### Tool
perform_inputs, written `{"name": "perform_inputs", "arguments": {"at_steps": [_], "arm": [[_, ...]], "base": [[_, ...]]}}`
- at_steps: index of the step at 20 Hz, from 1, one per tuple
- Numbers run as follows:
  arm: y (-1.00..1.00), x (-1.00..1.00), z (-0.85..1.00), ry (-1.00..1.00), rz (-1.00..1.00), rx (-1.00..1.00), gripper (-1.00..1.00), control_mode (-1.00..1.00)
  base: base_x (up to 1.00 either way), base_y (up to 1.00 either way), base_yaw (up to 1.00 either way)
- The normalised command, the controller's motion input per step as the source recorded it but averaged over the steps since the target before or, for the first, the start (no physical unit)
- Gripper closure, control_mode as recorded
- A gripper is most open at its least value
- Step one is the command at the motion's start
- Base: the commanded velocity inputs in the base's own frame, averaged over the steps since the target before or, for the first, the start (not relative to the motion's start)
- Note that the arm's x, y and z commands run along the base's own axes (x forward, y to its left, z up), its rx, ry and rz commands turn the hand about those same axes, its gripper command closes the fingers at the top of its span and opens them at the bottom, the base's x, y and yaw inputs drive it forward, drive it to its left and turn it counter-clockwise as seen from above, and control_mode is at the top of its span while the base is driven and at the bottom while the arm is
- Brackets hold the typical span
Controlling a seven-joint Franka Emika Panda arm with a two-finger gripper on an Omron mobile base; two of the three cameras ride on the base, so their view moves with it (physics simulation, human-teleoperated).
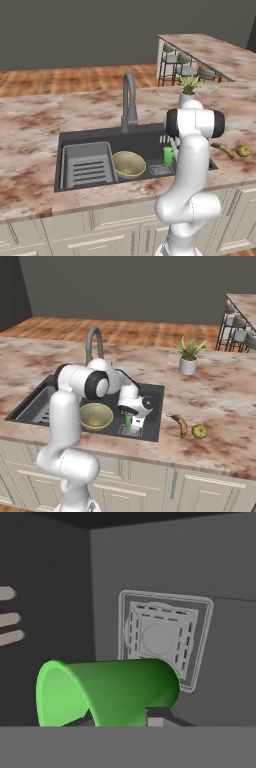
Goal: Remove the squash and banana from the sink. Then move the bowl and cup from the counter to the sink for washing.
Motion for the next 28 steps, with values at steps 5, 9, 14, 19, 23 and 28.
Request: {"name": "perform_inputs", "arguments": {"at_steps": [5,9,14,19,23,28], "arm": [[0.0,0.14,-0.25,0.0,0.0,0.0,1.0,-1.0],[0.0,0.13,-0.23,0.0,0.0,0.0,1.0,-1.0],[0.0,0.13,-0.22,0.0,0.0,0.0,1.0,-1.0],[0.0,0.12,-0.22,0.0,0.0,0.0,1.0,-1.0],[0.0,0.11,-0.23,0.0,0.0,0.0,1.0,-1.0],[0.0,0.1,-0.22,0.0,0.0,0.0,1.0,-1.0]], "base": [[0.0,0.0,0.0],[0.0,0.0,0.0],[0.0,0.0,0.0],[0.0,0.0,0.0],[0.0,0.0,0.0],[0.0,0.0,0.0]]}}
